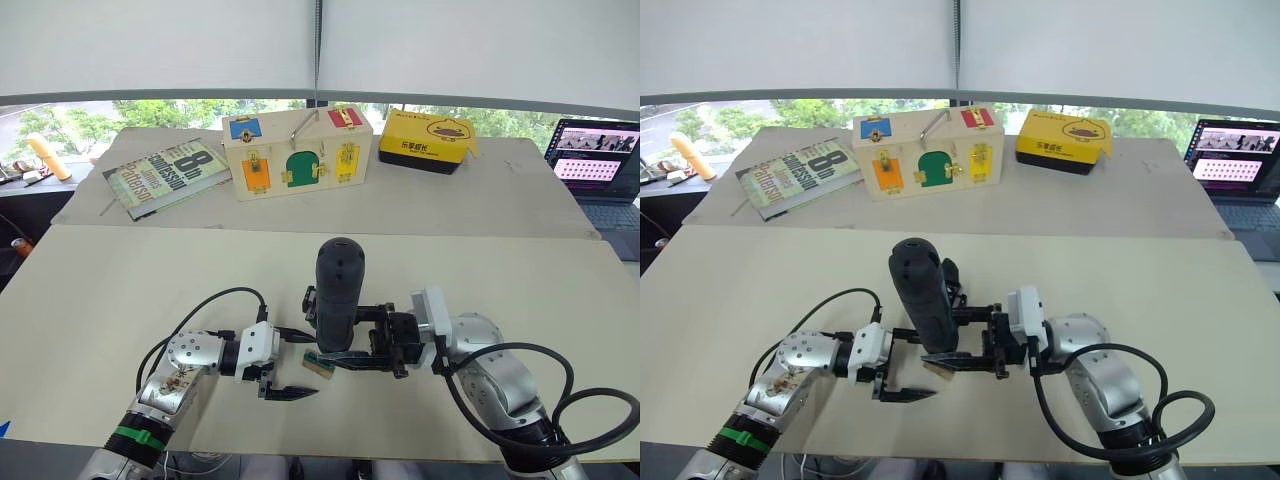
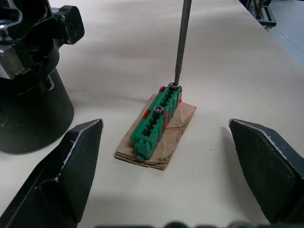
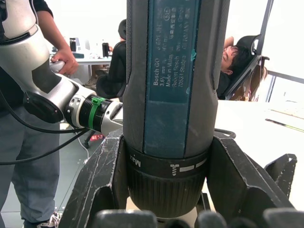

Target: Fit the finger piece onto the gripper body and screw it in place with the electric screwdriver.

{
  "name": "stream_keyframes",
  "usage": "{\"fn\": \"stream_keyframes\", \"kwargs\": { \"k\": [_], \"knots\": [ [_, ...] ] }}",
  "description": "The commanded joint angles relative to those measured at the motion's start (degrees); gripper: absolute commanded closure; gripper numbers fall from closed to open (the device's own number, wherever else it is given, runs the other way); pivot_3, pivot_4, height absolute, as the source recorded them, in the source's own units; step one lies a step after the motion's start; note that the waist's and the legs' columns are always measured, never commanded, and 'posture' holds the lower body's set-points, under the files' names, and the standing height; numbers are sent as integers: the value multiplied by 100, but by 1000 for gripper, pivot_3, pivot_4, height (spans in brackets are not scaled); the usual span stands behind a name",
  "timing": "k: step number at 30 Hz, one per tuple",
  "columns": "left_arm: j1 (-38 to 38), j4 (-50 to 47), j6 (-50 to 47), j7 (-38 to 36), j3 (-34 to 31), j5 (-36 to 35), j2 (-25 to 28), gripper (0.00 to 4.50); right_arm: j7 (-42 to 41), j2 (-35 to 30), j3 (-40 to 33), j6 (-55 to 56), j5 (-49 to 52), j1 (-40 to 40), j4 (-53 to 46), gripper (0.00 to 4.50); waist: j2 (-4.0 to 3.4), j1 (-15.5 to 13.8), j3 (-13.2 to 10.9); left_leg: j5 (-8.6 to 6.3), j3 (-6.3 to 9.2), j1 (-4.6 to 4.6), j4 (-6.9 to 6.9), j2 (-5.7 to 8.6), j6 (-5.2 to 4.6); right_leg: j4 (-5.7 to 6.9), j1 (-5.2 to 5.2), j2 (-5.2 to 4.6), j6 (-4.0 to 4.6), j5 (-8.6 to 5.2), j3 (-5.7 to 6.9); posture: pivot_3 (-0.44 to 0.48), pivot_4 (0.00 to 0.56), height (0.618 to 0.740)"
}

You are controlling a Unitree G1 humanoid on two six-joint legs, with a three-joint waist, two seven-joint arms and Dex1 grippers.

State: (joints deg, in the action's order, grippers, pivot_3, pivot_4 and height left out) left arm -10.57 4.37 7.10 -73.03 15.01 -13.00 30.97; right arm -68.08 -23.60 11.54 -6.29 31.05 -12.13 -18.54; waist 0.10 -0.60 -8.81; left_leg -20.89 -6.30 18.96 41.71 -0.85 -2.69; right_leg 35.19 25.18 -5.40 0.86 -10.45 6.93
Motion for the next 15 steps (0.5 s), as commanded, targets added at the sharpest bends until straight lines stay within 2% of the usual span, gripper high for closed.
{"fn": "stream_keyframes", "kwargs": {
  "k": [1,15],
  "knots": [
    [158,135,-134,-25,186,103,13,0,1,11,-104,66,181,-26,-200,2603,0,0,0,0,0,0,0,0,0,0,0,0,0,0,0,0,150,740],
    [146,153,-122,-19,189,105,2,0,6,72,-28,147,57,-55,-131,2603,0,0,0,0,0,0,0,0,0,0,0,0,0,0,0,0,150,740]
  ]
}}
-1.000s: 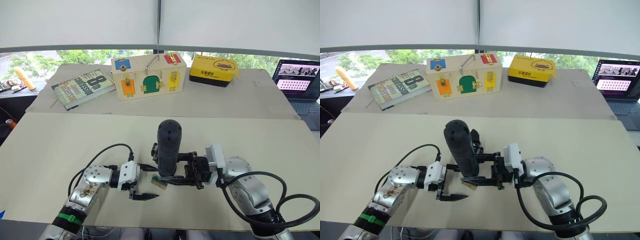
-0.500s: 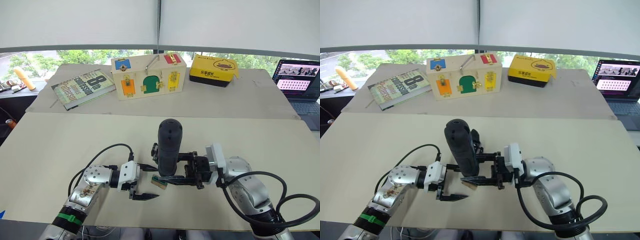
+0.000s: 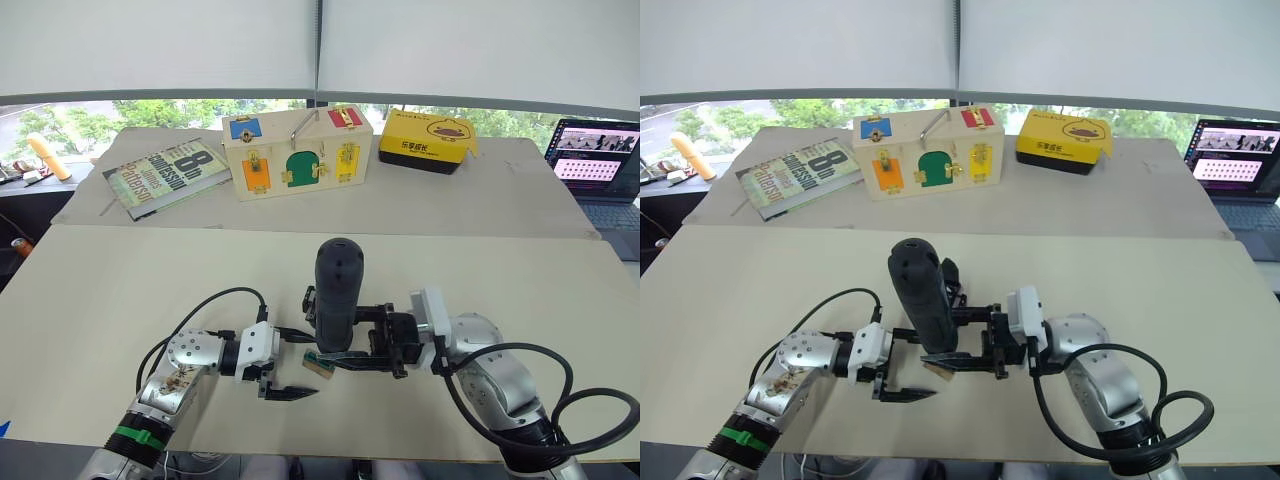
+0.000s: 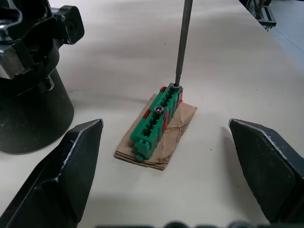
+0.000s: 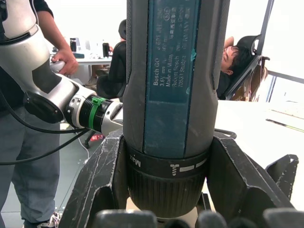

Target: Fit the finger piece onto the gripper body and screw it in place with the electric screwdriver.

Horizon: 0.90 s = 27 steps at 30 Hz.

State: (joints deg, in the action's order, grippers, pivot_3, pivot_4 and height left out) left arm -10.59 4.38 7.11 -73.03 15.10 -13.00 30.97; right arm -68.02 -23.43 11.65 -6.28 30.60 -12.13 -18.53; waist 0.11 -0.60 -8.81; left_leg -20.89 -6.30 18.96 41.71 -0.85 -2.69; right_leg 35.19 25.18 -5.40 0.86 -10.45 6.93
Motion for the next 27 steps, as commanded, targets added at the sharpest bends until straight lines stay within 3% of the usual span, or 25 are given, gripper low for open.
{"fn": "stream_keyframes", "kwargs": {
  "k": [1,27],
  "knots": [
    [150,150,-124,-19,181,104,2,0,-2,57,-33,156,82,-63,-128,2603,0,0,0,0,0,0,0,0,0,0,0,0,0,0,0,0,150,740],
    [167,146,-134,-12,174,96,4,0,66,99,9,260,-60,-106,-62,2603,-1,1,0,0,0,0,0,0,0,0,0,0,0,0,0,0,150,740]
  ]
}}
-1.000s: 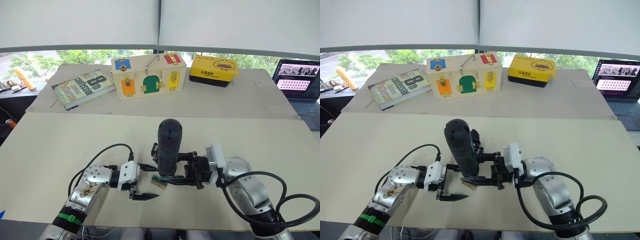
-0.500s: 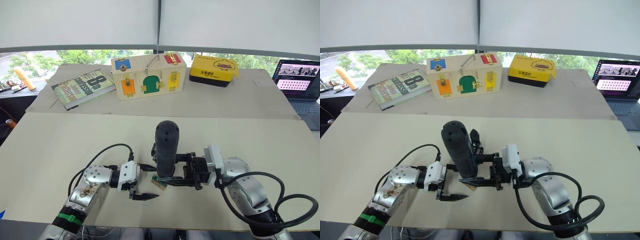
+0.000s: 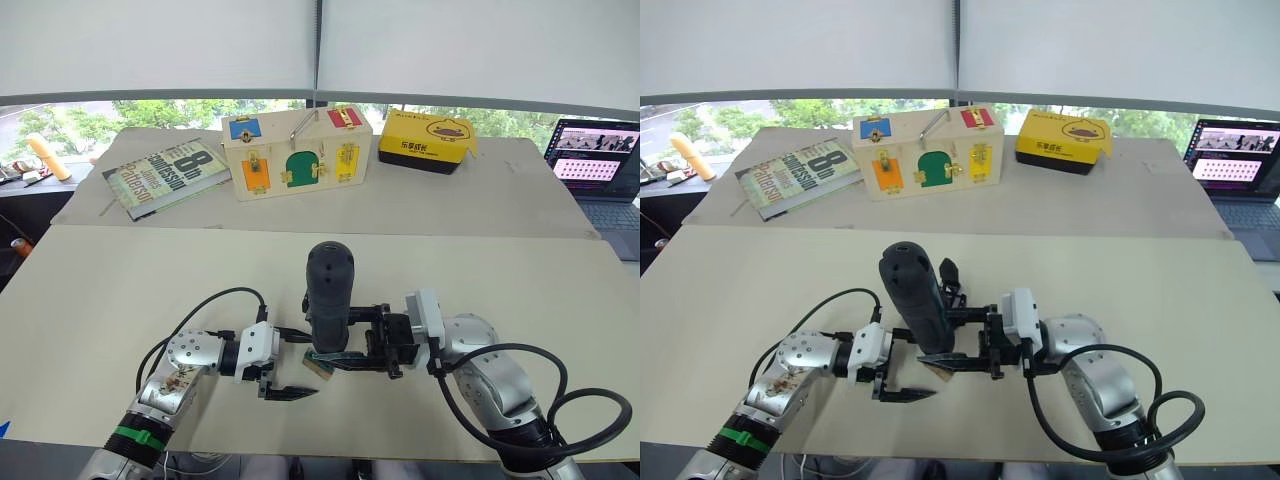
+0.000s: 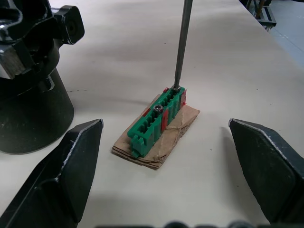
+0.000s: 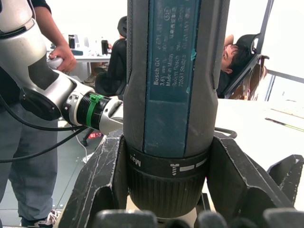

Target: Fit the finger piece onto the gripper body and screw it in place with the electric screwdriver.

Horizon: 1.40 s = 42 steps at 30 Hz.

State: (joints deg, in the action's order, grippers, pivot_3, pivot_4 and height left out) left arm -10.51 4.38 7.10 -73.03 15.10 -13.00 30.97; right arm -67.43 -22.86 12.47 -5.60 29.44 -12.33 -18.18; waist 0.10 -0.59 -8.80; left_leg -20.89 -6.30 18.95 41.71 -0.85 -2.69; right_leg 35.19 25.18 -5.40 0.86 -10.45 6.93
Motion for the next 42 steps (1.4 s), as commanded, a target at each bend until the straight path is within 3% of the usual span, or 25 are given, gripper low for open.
{"fn": "stream_keyframes", "kwargs": {
  "k": [1,17,29,42],
  "knots": [
    [157,149,-132,-11,173,98,3,0,5,39,-75,189,57,-86,-95,2603,0,0,0,0,0,0,0,0,0,0,0,0,0,0,0,0,150,740],
    [204,63,-181,-59,89,-68,17,0,-59,-16,-189,3,435,-118,-337,2603,0,0,0,-1,0,1,0,0,-1,-1,1,-1,0,0,1,0,150,740],
    [652,-648,-430,49,-837,-1047,227,0,169,-84,-281,-366,826,-309,-831,2603,0,41,-2,-1,5,14,0,-2,-1,-2,14,-9,1,0,8,0,150,740],
    [578,-1597,-1743,161,-1773,-2214,699,0,649,-569,-1039,-1150,1780,-605,-1365,2603,0,6,-6,-1,10,27,0,1,-1,-8,21,-7,2,1,13,0,150,740]
  ]
}}
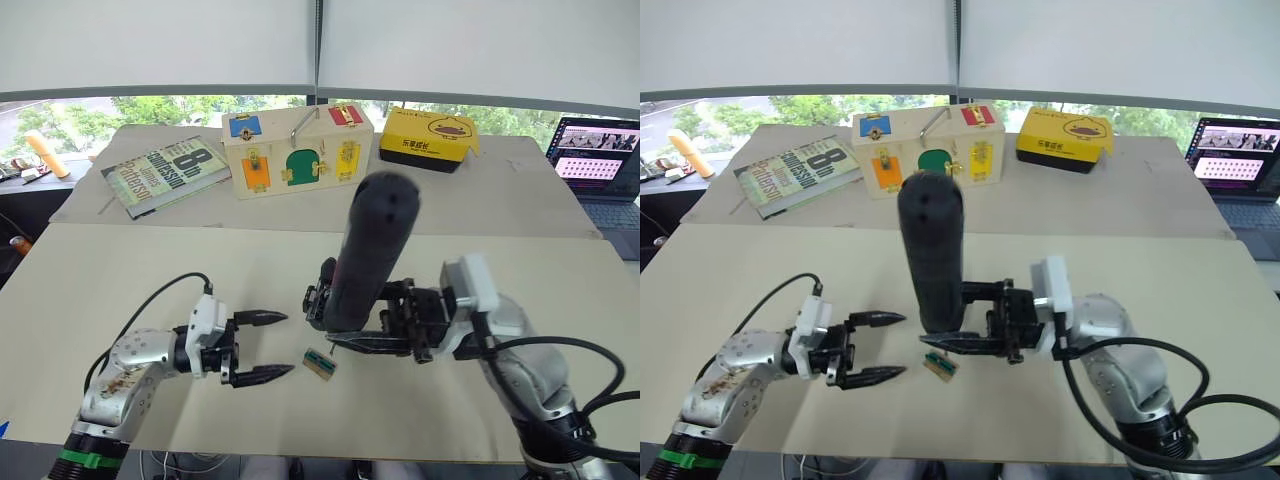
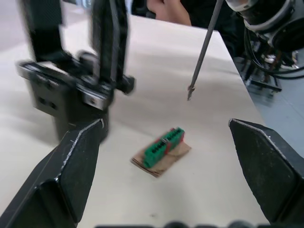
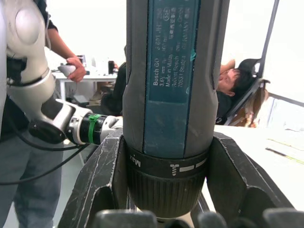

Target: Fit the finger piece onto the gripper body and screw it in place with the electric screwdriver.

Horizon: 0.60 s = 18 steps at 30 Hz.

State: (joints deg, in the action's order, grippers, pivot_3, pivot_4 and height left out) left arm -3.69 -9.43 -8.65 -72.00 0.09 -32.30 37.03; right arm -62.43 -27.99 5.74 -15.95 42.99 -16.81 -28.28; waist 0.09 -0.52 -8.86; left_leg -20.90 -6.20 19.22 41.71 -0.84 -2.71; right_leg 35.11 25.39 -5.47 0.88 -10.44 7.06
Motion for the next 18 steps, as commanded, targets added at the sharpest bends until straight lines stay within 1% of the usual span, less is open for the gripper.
{"fn": "stream_keyframes", "kwargs": {
  "k": [1,9,13,18],
  "knots": [
    [-125,-226,-218,57,-310,-316,105,0,179,-84,-412,-159,478,-180,-367,2603,0,-5,0,0,0,-1,0,-1,0,0,-1,2,0,0,0,0,150,740],
    [-363,-245,-448,104,-466,-476,88,0,396,-292,-874,-443,812,-526,-211,2603,1,-1,-1,0,-6,0,0,0,1,-2,-1,10,-1,0,-2,0,150,740],
    [-539,-182,-506,217,-471,-508,-15,0,443,-265,-1028,-487,815,-707,29,2603,1,-2,-1,0,-7,-1,0,0,1,-1,-1,13,0,0,-3,0,150,740],
    [-763,-82,-719,396,-456,-497,-121,0,299,-230,-1099,-372,662,-875,416,2603,1,-1,-1,0,-11,-1,0,3,1,-2,-3,13,-2,1,-4,0,150,740]
  ]
}}
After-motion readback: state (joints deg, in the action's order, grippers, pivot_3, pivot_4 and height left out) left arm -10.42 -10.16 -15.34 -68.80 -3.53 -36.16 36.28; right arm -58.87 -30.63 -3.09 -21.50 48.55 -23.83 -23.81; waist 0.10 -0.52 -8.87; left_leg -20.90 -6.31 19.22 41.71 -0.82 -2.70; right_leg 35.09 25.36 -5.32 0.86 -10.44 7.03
